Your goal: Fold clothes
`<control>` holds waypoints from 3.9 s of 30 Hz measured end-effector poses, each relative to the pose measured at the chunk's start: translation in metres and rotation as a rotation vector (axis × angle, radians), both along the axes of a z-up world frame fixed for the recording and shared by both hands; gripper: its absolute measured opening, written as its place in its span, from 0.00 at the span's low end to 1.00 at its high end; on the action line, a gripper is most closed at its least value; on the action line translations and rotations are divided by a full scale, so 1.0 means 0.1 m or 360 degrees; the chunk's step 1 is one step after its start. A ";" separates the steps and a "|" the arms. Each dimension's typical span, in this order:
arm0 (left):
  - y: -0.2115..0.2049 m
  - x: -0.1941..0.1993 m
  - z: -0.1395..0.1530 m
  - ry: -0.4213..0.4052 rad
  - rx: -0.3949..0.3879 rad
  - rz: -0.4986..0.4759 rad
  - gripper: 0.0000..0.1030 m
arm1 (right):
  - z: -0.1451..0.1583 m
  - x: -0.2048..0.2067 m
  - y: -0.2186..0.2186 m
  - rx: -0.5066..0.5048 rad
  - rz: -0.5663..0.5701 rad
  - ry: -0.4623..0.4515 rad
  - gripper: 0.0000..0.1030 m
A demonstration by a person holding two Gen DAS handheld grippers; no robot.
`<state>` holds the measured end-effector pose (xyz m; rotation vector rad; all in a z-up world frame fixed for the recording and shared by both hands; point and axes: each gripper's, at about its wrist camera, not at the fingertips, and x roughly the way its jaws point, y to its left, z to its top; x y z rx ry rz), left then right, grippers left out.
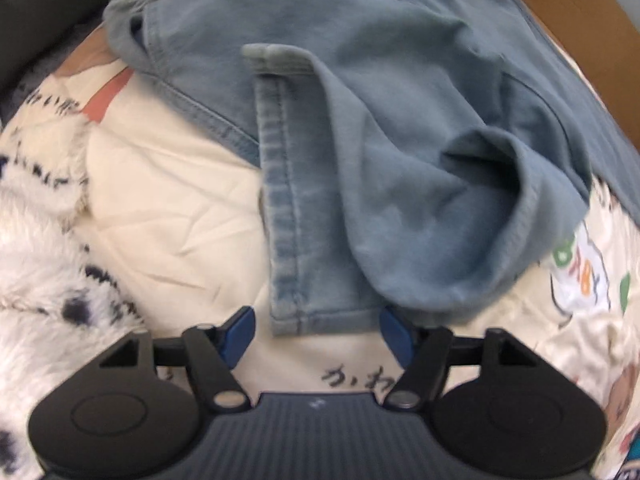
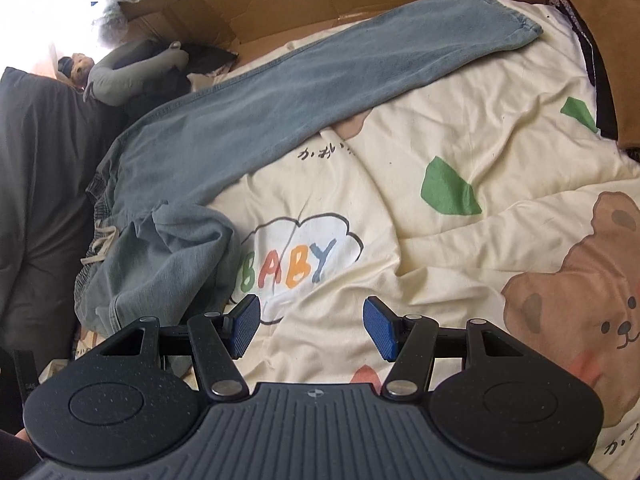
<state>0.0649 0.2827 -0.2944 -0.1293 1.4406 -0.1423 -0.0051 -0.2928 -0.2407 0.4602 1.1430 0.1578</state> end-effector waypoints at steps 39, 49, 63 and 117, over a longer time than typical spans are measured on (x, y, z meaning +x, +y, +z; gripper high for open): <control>-1.07 -0.65 0.32 0.0158 -0.0859 -0.0503 0.07 | -0.44 -0.05 0.55 0.0395 0.0271 0.0162 0.62; -1.22 -0.74 0.20 0.0220 -0.0899 -0.0619 0.10 | -0.91 -0.12 0.66 0.0448 0.0216 0.0428 0.62; -0.52 -0.62 0.43 0.0144 -0.0736 -0.0502 0.47 | -1.25 -0.25 0.82 0.0605 0.0190 0.0629 0.62; 0.36 0.33 -0.10 -0.0114 -0.0325 0.0306 0.50 | 0.13 0.69 -1.17 -0.0589 0.0339 0.0553 0.09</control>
